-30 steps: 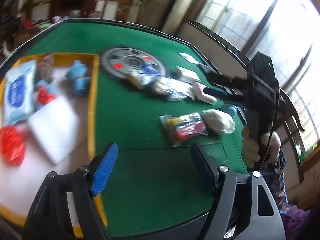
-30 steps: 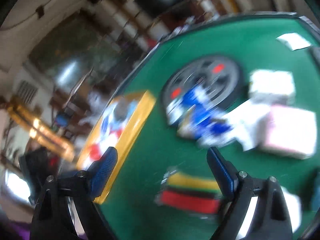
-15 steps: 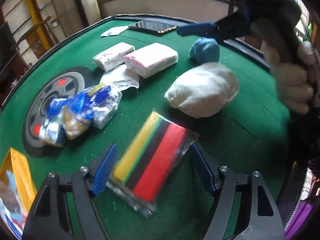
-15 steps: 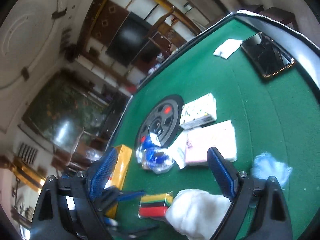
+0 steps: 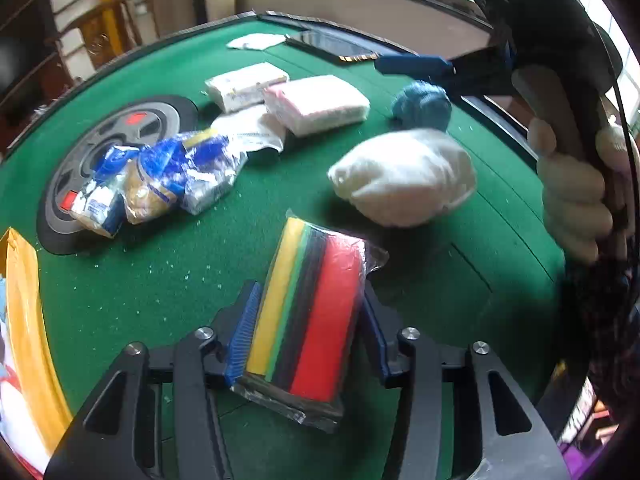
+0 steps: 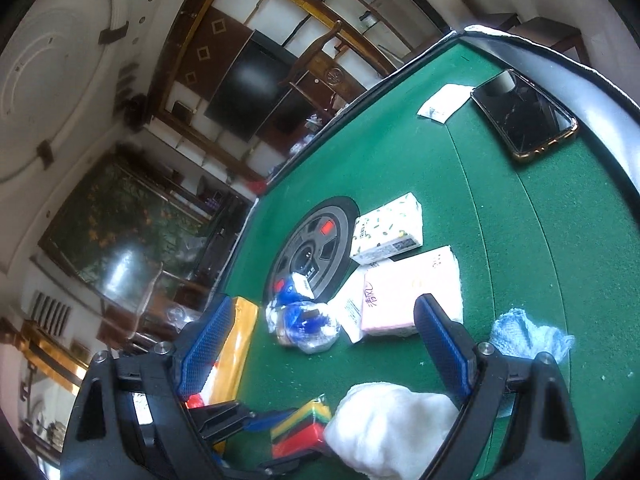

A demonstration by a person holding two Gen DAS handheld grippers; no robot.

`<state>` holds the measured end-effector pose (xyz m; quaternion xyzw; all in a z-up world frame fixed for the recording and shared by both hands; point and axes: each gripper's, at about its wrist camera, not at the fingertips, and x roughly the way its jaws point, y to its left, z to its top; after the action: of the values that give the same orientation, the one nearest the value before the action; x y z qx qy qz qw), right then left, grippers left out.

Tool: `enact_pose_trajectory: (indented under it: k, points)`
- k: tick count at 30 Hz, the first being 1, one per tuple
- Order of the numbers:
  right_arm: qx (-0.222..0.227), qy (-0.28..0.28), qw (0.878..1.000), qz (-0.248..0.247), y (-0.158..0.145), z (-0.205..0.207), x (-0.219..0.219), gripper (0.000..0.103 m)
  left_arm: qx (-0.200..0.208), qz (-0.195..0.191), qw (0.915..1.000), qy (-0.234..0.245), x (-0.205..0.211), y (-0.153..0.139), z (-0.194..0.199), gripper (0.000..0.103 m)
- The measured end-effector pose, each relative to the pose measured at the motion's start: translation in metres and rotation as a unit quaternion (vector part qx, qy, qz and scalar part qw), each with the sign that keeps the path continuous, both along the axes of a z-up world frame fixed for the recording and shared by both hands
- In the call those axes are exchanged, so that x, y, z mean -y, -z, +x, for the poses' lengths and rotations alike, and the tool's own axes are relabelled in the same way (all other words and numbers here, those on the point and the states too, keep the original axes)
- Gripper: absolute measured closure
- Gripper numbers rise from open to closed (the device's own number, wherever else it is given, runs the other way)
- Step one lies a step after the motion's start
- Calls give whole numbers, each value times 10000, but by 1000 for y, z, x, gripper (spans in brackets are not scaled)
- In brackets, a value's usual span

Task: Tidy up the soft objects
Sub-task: 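Grasp the striped sponge pack with the left tool and carry it to the tray, then release the sponge pack into the tray and move the left tool back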

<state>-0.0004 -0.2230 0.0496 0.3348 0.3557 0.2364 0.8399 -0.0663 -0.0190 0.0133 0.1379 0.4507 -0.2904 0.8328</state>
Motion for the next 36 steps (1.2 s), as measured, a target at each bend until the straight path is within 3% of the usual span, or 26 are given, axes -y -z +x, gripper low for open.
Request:
enact_pose_trajectory:
  k: [2, 3, 5, 11, 14, 17, 21, 28, 33, 35, 36]
  points:
    - [15, 9, 9999, -122, 0, 0, -3, 15, 110, -27, 9999, -49, 4, 1, -3, 52]
    - [25, 32, 9998, -179, 0, -1, -4, 15, 79, -63, 9999, -104, 4, 0, -3, 56]
    - [42, 107, 9995, -281, 0, -2, -2, 15, -140, -435, 9988, -191, -2, -4, -1, 62]
    - [102, 530, 9974, -487, -3, -6, 14, 15, -20, -1245, 9902, -629, -50, -33, -21, 62]
    - [94, 439, 9962, -743, -4, -4, 6, 15, 147, -1533, 9842, -873, -82, -51, -37, 62]
    - [-37, 338, 9923, -1191, -2, 3, -12, 15, 341, -1620, 9781, -1262, -122, -66, -51, 62]
    - [-576, 291, 9819, -1780, 8, 24, -33, 15, 520, -1627, 9663, -1926, -180, -72, -66, 62]
    - [-1066, 218, 9487, -2969, 18, 52, -63, 15, 528, -1727, 9379, -2962, -270, -57, -93, 62]
    - [-1217, 222, 9327, -3387, 25, 58, -69, 15, 511, -1731, 9218, -3430, -305, -48, -101, 62]
    - [-1285, 211, 9305, -3424, 28, 59, -68, 20, 473, -1721, 9175, -3556, -312, -44, -101, 62]
    - [-1344, 190, 9314, -3377, 30, 60, -66, 33, 453, -1703, 9160, -3603, -315, -42, -100, 62]
